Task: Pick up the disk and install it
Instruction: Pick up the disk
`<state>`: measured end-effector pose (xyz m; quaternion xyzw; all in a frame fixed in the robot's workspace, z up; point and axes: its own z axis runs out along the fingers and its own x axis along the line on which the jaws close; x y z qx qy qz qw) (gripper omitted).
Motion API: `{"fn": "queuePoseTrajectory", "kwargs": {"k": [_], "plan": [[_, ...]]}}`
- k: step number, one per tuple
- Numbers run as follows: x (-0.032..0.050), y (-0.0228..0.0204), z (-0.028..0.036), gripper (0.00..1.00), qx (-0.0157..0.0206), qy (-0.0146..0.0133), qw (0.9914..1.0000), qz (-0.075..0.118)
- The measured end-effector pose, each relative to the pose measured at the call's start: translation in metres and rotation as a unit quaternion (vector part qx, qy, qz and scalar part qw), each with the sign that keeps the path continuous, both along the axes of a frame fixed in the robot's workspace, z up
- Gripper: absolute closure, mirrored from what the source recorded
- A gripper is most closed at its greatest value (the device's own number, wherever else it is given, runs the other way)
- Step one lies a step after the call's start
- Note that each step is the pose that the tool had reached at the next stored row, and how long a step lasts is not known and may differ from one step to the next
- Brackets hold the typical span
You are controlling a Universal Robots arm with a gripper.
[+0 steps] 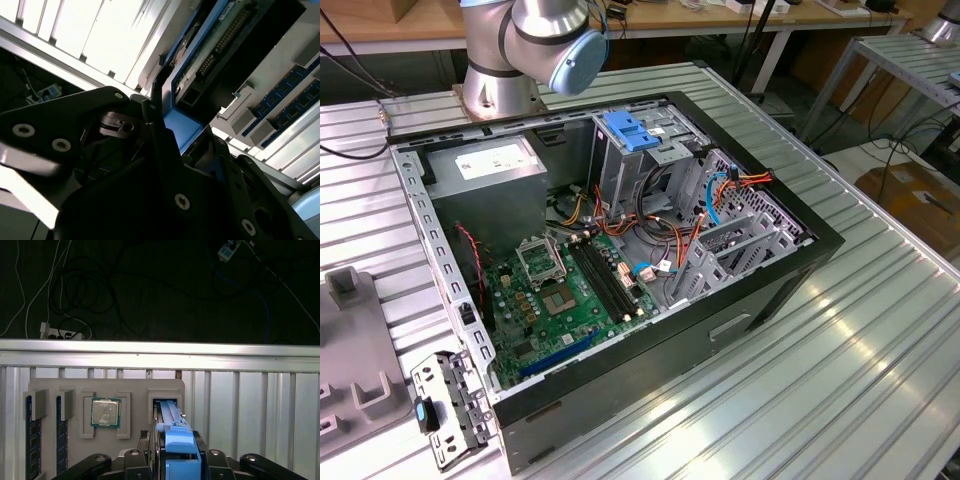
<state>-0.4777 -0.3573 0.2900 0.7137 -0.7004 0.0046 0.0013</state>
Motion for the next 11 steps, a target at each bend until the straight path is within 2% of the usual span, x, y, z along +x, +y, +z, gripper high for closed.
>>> {"fn": "queuePoseTrajectory", "kwargs": {"k": [1, 2, 11], "plan": [[0.0000, 0.0000, 0.0000, 0.56, 0.0000, 0.0001, 1.00000, 0.000], [0.0000, 0.0000, 0.0000, 0.63, 0.0000, 0.0000, 1.00000, 0.000], [0.0000, 0.0000, -0.0004, 0.63, 0.0000, 0.0000, 1.00000, 0.000]]}}
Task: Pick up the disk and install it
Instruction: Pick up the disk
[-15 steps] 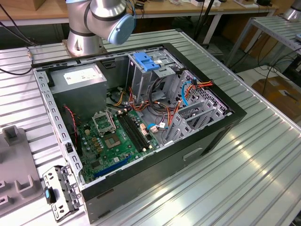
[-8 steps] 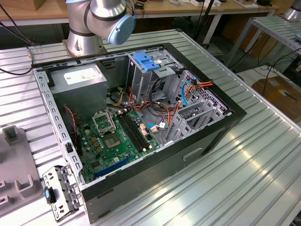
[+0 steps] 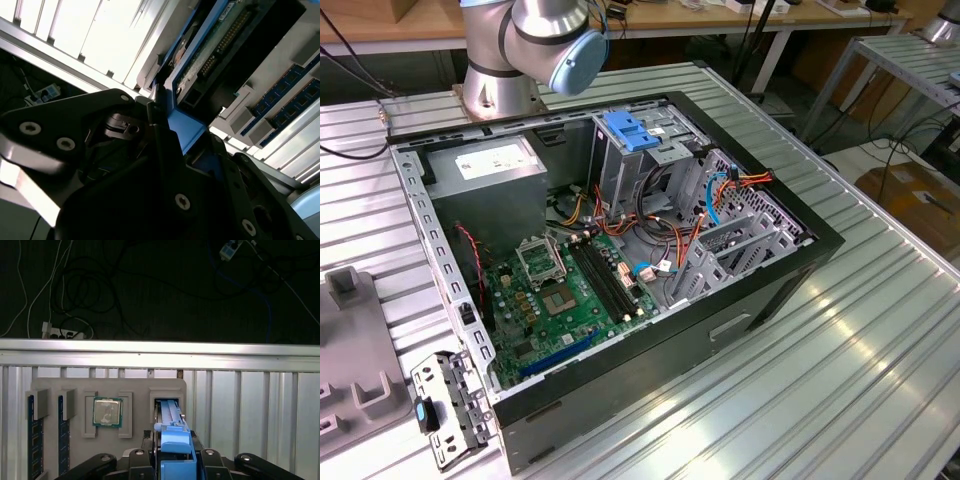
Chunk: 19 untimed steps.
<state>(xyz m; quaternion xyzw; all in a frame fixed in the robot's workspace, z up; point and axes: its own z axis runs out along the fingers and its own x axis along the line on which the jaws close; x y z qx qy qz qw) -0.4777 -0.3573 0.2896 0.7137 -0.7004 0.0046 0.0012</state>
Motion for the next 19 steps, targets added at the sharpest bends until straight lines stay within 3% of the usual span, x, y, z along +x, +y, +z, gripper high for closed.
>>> {"fn": "queuePoseTrajectory", "kwargs": {"k": [9, 19], "plan": [[0.0000, 0.0000, 0.0012, 0.63, 0.0001, -0.0003, 1.00000, 0.000], [0.0000, 0.0000, 0.0129, 0.63, 0.0000, -0.0001, 1.00000, 0.000]]}}
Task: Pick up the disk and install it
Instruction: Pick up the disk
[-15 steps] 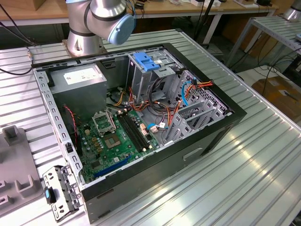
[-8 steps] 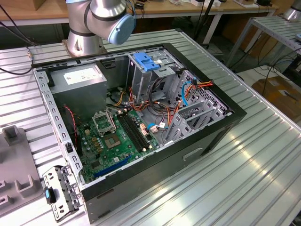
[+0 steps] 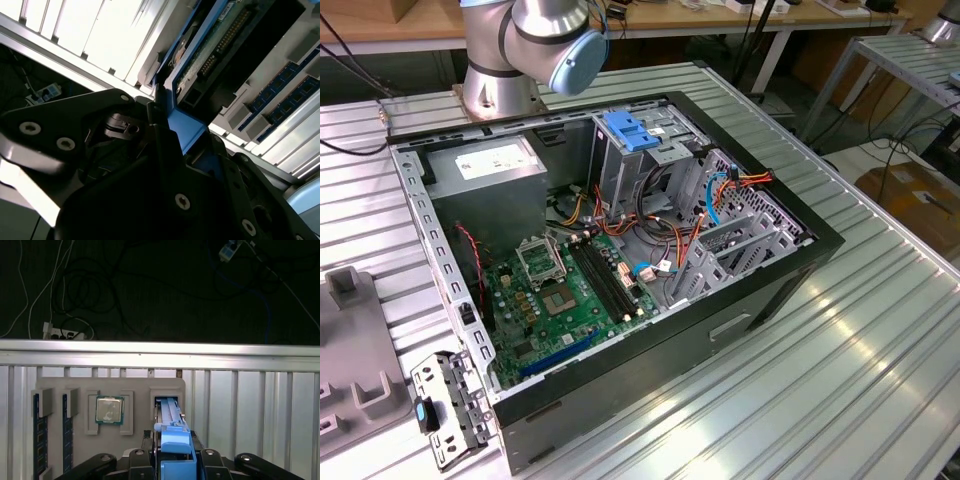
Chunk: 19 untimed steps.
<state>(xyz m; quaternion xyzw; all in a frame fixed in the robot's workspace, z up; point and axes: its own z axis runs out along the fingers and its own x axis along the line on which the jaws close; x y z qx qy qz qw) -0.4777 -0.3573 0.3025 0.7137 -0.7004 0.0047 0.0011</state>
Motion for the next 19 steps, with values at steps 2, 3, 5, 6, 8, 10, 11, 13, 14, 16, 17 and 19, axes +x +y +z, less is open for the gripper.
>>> {"fn": "queuePoseTrajectory", "kwargs": {"k": [2, 3, 5, 6, 8, 10, 11, 13, 14, 16, 17, 19], "plan": [[0.0000, 0.0000, 0.0023, 0.63, 0.0000, 0.0000, 1.00000, 0.000], [0.0000, 0.0000, 0.0035, 0.63, 0.0000, 0.0001, 1.00000, 0.000], [0.0000, 0.0000, 0.0059, 0.63, 0.0000, 0.0001, 1.00000, 0.000], [0.0000, 0.0000, 0.0069, 0.63, 0.0000, 0.0001, 1.00000, 0.000], [0.0000, 0.0000, 0.0104, 0.63, 0.0000, 0.0001, 1.00000, 0.000], [0.0000, 0.0000, 0.0131, 0.63, 0.0000, 0.0000, 1.00000, 0.000], [0.0000, 0.0000, 0.0143, 0.63, 0.0000, 0.0001, 1.00000, 0.000], [0.0000, 0.0000, 0.0165, 0.63, 0.0000, 0.0001, 1.00000, 0.000], [0.0000, 0.0000, 0.0175, 0.63, 0.0000, 0.0000, 1.00000, 0.000], [0.0000, 0.0000, 0.0195, 0.63, 0.0000, 0.0000, 1.00000, 0.000], [0.0000, 0.0000, 0.0205, 0.63, 0.0000, 0.0000, 1.00000, 0.000], [0.0000, 0.0000, 0.0227, 0.63, 0.0000, 0.0001, 1.00000, 0.000]]}}
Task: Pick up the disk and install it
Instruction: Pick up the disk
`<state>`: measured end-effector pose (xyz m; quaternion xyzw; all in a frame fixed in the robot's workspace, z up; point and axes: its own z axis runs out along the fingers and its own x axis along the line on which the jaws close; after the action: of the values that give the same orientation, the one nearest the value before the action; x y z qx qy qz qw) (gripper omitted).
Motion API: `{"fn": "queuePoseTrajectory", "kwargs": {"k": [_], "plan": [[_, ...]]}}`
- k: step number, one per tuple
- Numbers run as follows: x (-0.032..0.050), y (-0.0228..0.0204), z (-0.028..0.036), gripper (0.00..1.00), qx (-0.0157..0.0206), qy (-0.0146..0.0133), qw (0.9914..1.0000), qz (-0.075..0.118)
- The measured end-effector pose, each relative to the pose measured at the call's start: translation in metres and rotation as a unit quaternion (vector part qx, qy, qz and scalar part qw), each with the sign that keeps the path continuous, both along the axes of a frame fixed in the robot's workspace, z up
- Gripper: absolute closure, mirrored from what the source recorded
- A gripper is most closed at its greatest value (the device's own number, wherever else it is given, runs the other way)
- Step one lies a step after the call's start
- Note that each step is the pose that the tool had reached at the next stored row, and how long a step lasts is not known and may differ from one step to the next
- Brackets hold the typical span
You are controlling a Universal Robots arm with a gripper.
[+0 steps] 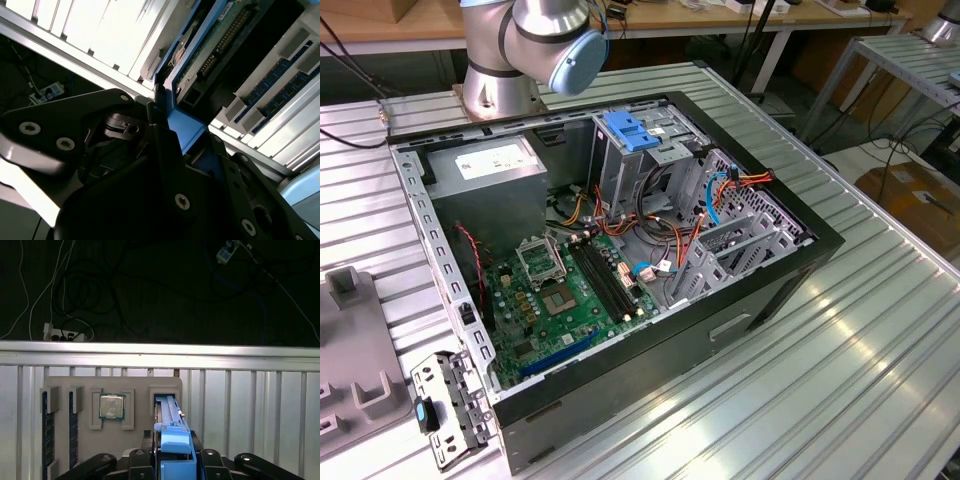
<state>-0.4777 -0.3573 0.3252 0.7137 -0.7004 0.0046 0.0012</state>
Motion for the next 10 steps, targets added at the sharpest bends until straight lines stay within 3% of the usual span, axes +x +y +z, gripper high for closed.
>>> {"fn": "queuePoseTrajectory", "kwargs": {"k": [3, 10], "plan": [[0.0000, 0.0000, 0.0051, 0.63, 0.0001, -0.0001, 1.00000, 0.000], [0.0000, 0.0000, 0.0064, 0.63, 0.0000, 0.0001, 1.00000, 0.000]]}}
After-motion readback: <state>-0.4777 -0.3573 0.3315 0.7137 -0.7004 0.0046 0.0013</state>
